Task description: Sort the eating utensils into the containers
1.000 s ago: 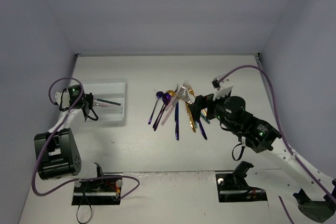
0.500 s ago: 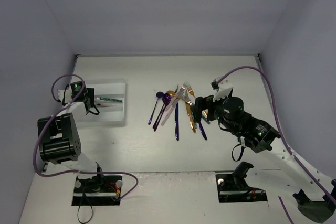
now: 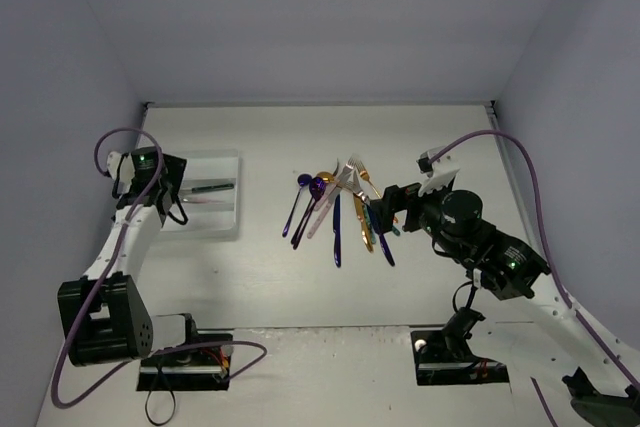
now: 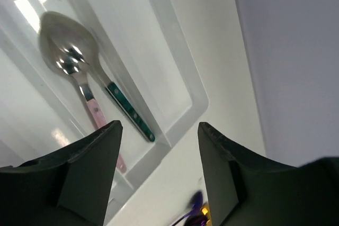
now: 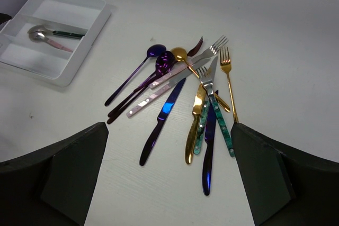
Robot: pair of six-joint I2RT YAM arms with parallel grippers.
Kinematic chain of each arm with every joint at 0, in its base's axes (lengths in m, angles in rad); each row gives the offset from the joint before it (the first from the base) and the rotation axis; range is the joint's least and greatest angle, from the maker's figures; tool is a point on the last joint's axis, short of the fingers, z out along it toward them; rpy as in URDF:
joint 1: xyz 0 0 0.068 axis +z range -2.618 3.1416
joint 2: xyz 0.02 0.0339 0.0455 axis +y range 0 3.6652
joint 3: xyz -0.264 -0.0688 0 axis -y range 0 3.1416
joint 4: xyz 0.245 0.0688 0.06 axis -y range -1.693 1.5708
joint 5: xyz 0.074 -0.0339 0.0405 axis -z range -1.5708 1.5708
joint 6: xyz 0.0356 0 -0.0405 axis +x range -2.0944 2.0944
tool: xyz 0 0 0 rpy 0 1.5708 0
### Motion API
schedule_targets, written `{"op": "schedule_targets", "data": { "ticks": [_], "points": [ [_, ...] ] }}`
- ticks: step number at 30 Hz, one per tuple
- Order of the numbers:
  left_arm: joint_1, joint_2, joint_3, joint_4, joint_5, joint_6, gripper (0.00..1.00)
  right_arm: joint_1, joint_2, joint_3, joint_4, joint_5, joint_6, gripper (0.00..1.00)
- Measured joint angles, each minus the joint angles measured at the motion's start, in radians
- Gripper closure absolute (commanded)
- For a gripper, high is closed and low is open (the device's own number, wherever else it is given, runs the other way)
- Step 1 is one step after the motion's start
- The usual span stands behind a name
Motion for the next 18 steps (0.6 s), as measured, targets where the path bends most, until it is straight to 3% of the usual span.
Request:
{"op": "schedule_targets", "data": {
  "ticks": [6,11,14,18],
  "points": [
    [-0.308,-0.007,0.180,-0.108,-0.011,0.308,0.44,0.000,-0.042,-0.012,-0.013,0.029,-0.003,0.01],
    [-0.572,0.134,0.385,-0.181,0.002,0.557,0.45,-0.001,-0.061,-0.015,-0.045,0.052,-0.003,0.02],
    [-0.661,0.277,0.493,-0.230,0.013,0.657,0.49,-0.005,-0.067,-0.015,-0.062,0.059,-0.002,0.02],
    [-0.699,0.472,0.582,-0.285,0.029,0.733,0.52,-0.005,-0.075,-0.016,-0.077,0.067,0.007,0.02]
  ]
}}
